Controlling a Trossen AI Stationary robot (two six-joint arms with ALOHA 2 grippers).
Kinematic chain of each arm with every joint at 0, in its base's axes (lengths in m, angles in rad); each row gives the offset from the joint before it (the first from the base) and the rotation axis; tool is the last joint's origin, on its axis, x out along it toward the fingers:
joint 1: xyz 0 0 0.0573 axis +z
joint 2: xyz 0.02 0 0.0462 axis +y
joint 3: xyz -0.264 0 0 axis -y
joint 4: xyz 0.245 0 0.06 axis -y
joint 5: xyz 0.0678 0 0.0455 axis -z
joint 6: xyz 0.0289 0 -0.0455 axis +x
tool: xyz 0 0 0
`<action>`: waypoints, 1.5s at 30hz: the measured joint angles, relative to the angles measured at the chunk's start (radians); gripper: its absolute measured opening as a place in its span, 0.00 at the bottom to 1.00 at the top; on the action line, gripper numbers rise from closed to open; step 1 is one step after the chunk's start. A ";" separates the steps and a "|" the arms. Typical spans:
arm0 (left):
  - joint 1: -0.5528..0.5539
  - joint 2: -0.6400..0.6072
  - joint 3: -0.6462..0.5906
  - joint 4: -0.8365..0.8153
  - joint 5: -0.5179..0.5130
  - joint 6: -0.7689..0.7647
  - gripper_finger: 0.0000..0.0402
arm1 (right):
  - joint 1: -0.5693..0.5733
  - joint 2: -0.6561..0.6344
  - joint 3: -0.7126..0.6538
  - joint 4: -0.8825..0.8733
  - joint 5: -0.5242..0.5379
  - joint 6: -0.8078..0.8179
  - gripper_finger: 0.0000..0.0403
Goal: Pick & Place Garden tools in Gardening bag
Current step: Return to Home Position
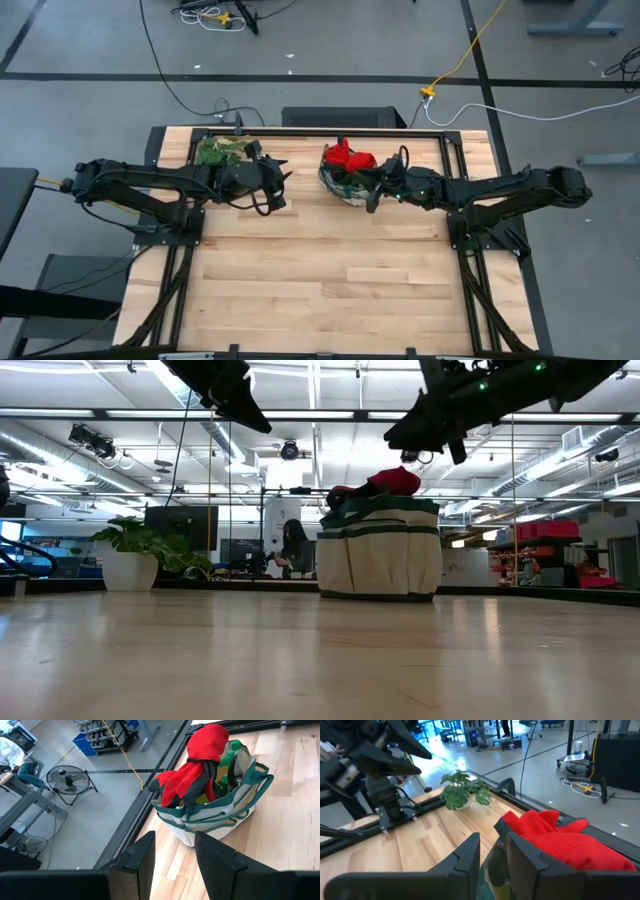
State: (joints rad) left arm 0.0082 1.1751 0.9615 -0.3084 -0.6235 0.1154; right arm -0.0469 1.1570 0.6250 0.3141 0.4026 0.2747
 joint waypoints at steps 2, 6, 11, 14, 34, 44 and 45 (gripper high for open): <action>0.000 0.000 0.000 0.000 0.000 0.000 0.36 | 0.007 -0.018 0.000 -0.005 0.000 -0.002 0.23; 0.000 0.000 0.000 -0.002 0.000 0.000 0.36 | 0.019 -0.048 0.000 -0.022 0.000 -0.006 0.23; 0.000 0.000 0.000 -0.004 0.000 0.000 0.36 | 0.031 -0.067 0.000 -0.028 0.001 -0.007 0.23; 0.000 0.000 0.000 -0.004 0.000 0.000 0.36 | 0.030 -0.068 0.000 -0.033 0.008 -0.007 0.23; -0.024 -0.072 -0.141 0.000 0.129 -0.097 0.35 | 0.144 -0.080 0.001 -0.100 0.033 -0.072 0.20; -0.097 -0.302 -0.401 0.239 0.131 -0.115 0.35 | 0.265 -0.116 0.002 -0.147 0.153 -0.125 0.15; -0.107 -0.328 -0.429 0.245 0.131 -0.128 0.35 | 0.272 -0.120 0.000 -0.163 0.164 -0.122 0.15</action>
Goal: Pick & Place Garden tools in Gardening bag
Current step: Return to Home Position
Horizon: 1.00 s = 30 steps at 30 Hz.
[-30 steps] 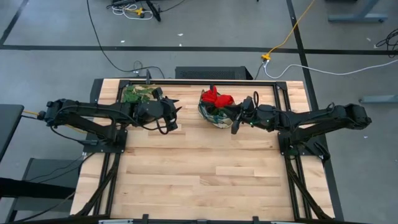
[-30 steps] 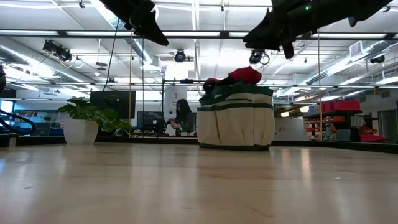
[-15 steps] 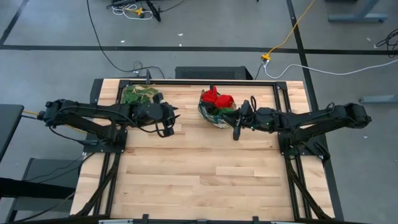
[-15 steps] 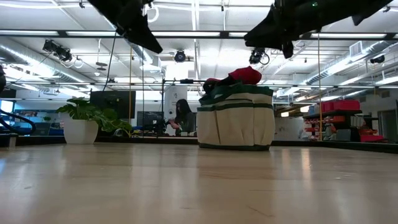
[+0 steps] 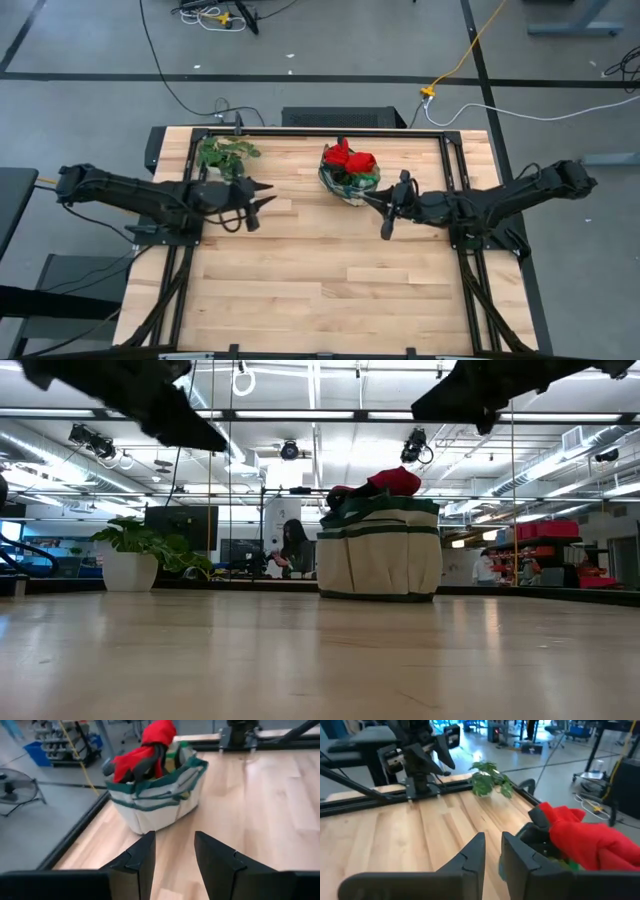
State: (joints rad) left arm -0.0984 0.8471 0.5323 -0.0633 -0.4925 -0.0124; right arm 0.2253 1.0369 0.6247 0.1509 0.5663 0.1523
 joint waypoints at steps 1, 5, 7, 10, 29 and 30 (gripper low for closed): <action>-0.008 -0.021 -0.026 0.016 0.000 -0.010 0.35 | 0.006 -0.005 -0.010 0.007 0.002 0.000 0.15; -0.040 -0.120 -0.151 0.135 0.001 -0.029 0.35 | 0.023 -0.047 -0.109 0.131 0.001 -0.004 0.16; -0.052 -0.159 -0.225 0.245 0.008 -0.028 0.35 | 0.026 -0.074 -0.185 0.241 0.000 -0.004 0.16; -0.064 -0.197 -0.320 0.397 0.038 -0.019 0.35 | 0.025 -0.120 -0.294 0.419 -0.042 -0.024 0.16; -0.063 -0.214 -0.523 0.702 0.169 0.004 0.35 | 0.025 -0.163 -0.565 0.769 -0.108 -0.032 0.16; -0.063 -0.213 -0.523 0.692 0.142 -0.016 0.35 | 0.025 -0.163 -0.570 0.766 -0.101 -0.019 0.16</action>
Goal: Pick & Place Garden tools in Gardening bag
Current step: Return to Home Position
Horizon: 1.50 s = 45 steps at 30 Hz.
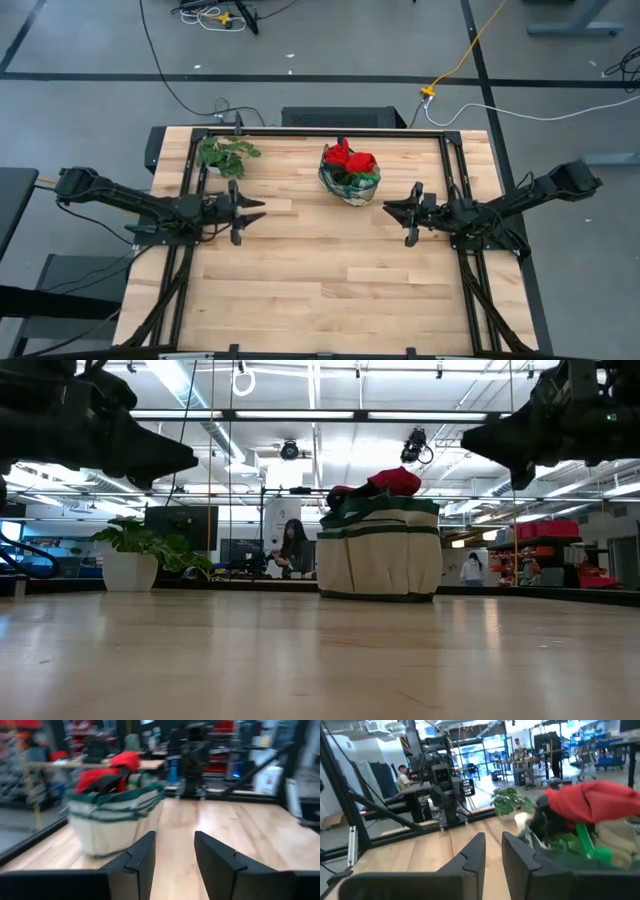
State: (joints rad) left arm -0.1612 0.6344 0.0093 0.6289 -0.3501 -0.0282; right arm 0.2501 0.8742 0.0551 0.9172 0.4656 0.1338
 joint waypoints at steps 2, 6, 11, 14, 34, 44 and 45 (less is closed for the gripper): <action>0.000 0.000 0.000 -0.016 -0.033 -0.025 0.35 | 0.000 0.000 -0.009 -0.013 0.005 0.017 0.16; 0.000 0.000 0.000 -0.018 -0.038 -0.028 0.35 | 0.000 0.001 -0.041 -0.060 -0.002 0.008 0.16; 0.000 0.000 -0.001 -0.018 -0.038 -0.029 0.35 | 0.000 0.001 -0.040 -0.102 0.050 0.078 0.16; 0.000 0.000 -0.001 -0.018 -0.038 -0.030 0.35 | 0.000 0.001 -0.040 -0.094 0.032 0.097 0.16; -0.001 -0.032 -0.002 -0.024 -0.038 -0.029 0.35 | 0.000 -0.005 -0.040 -0.097 0.013 0.067 0.16; -0.001 -0.303 -0.002 -0.020 -0.038 -0.029 0.35 | 0.000 -0.168 -0.040 -0.143 0.015 0.067 0.16; -0.001 -0.330 -0.002 -0.020 -0.038 -0.029 0.35 | 0.000 -0.195 -0.040 -0.143 0.015 0.067 0.16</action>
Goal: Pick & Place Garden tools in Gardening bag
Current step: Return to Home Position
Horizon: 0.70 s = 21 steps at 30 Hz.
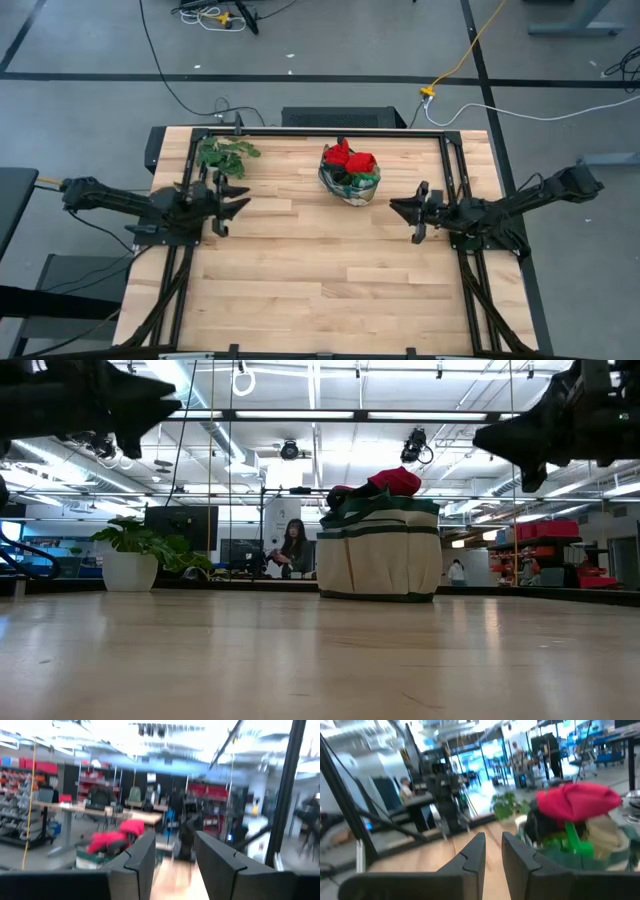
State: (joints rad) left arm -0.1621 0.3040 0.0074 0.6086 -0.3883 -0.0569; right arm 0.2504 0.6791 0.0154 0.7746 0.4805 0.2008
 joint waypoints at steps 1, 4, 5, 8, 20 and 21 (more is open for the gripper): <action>0.000 -0.026 0.000 0.000 0.000 0.000 0.35 | 0.000 -0.023 0.000 -0.001 0.000 0.000 0.16; 0.000 -0.100 0.000 0.002 0.000 0.000 0.35 | 0.000 -0.091 0.000 -0.012 0.000 0.000 0.16; 0.000 -0.121 0.000 0.002 0.000 0.000 0.35 | 0.000 -0.113 0.000 -0.011 0.001 0.000 0.16; 0.000 -0.176 0.000 0.002 0.000 -0.001 0.35 | -0.001 -0.177 0.000 -0.013 0.001 0.000 0.16; 0.026 -0.303 0.000 0.031 -0.001 -0.002 0.35 | -0.071 -0.408 0.000 -0.048 0.002 0.000 0.16; 0.026 -0.304 0.000 0.026 -0.001 -0.001 0.35 | -0.077 -0.429 0.000 -0.057 0.001 0.000 0.16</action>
State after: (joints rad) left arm -0.1359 0.0004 0.0071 0.6348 -0.3893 -0.0583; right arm 0.1733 0.2498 0.0155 0.7172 0.4820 0.2005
